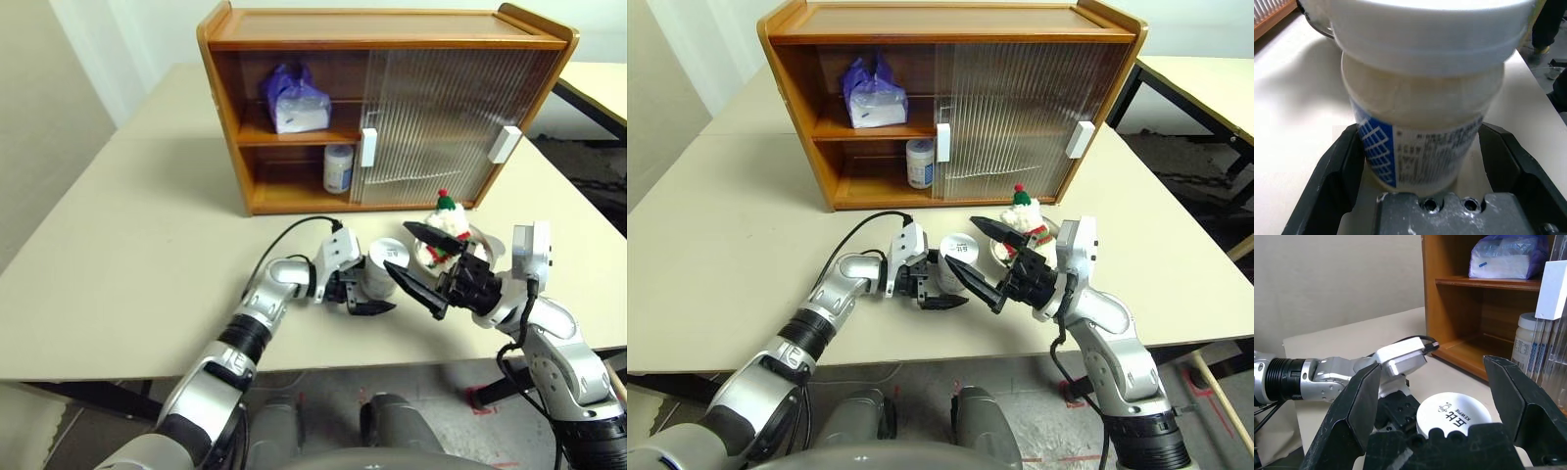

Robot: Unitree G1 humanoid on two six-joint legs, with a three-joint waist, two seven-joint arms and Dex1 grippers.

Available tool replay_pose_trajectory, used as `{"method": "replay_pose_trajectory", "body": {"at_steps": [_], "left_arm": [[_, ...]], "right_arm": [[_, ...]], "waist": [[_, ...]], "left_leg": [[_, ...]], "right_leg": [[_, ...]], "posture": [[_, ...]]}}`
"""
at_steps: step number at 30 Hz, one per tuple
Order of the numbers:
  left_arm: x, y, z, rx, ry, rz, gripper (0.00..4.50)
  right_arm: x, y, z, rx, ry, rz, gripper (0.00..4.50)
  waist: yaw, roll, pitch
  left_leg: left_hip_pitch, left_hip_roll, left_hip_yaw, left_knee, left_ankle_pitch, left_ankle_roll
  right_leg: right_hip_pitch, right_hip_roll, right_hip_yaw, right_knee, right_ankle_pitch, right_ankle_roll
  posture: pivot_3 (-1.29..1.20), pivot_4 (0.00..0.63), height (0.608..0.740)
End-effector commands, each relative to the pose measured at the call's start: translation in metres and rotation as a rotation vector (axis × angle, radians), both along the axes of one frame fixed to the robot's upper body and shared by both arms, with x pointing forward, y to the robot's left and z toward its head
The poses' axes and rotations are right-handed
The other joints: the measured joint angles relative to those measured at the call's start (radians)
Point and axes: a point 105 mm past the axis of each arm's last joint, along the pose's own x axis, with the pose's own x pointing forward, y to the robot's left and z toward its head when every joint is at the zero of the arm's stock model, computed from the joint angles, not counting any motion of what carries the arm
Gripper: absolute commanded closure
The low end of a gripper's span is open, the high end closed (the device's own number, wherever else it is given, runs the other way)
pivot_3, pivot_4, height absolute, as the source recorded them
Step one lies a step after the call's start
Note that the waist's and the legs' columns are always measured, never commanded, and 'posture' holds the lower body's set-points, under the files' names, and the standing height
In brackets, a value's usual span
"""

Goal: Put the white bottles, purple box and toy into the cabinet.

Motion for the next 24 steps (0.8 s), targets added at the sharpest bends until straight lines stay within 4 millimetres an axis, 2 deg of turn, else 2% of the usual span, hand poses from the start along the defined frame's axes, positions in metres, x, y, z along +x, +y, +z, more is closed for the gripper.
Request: {"method": "replay_pose_trajectory", "body": {"at_steps": [1,2,7,10,14,17,24], "left_arm": [[0.0,-0.003,-0.012,0.042,0.035,0.024,1.0],[0.003,-0.002,-0.01,0.027,0.031,0.048,1.34],[0.028,0.015,0.005,-0.037,-0.009,0.217,1.37],[0.051,0.036,0.015,-0.062,-0.051,0.392,1.37],[0.087,0.074,0.032,-0.126,-0.065,0.697,1.37],[0.103,0.093,0.036,-0.114,-0.085,0.843,1.37],[0.122,0.098,0.038,-0.072,-0.086,0.97,1.37]], "right_arm": [[-0.001,0.004,0.005,-0.007,-0.018,0.006,0.0],[-0.001,0.005,0.005,-0.006,-0.018,0.006,0.0],[-0.001,0.008,0.007,0.0,-0.017,0.009,0.0],[0.0,0.008,0.008,0.002,-0.018,0.01,0.0],[0.002,0.01,0.01,0.007,-0.019,0.013,0.0],[0.002,0.011,0.009,0.007,-0.017,0.021,0.0],[0.003,0.013,0.008,0.009,-0.017,0.027,0.0]], "waist": [[0.0,0.0,0.0],[0.0,0.0,0.0],[-0.002,0.001,0.0],[-0.008,0.001,0.0],[-0.007,0.001,0.001],[0.001,0.0,0.001],[0.011,-0.001,0.001]], "left_leg": [[0.0,0.0,0.0,0.0,0.0,0.0],[0.0,0.0,0.0,0.0,0.0,0.0],[0.0,0.0,0.0,0.0,0.0,0.0],[0.0,0.001,0.0,0.0,0.0,0.0],[0.0,0.002,-0.001,0.0,0.0,0.0],[-0.002,0.002,-0.001,0.0,0.0,0.0],[-0.005,0.0,-0.001,0.0,-0.001,0.001]], "right_leg": [[0.0,0.0,0.0,0.0,0.0,0.0],[0.0,0.0,0.0,-0.001,0.0,0.0],[0.0,0.0,0.0,-0.001,0.001,0.001],[0.0,0.0,0.0,0.0,0.001,0.002],[-0.001,0.001,-0.001,0.0,0.001,0.002],[-0.002,0.0,-0.001,-0.001,0.001,0.002],[-0.002,-0.002,-0.002,-0.005,0.002,0.003]], "posture": [[0.0,0.0,0.74],[0.0,0.0,0.74],[0.0,0.0,0.74],[0.0,0.0,0.74],[0.02,0.0,0.74],[0.02,0.0,0.74],[0.01,0.0,0.74]]}}
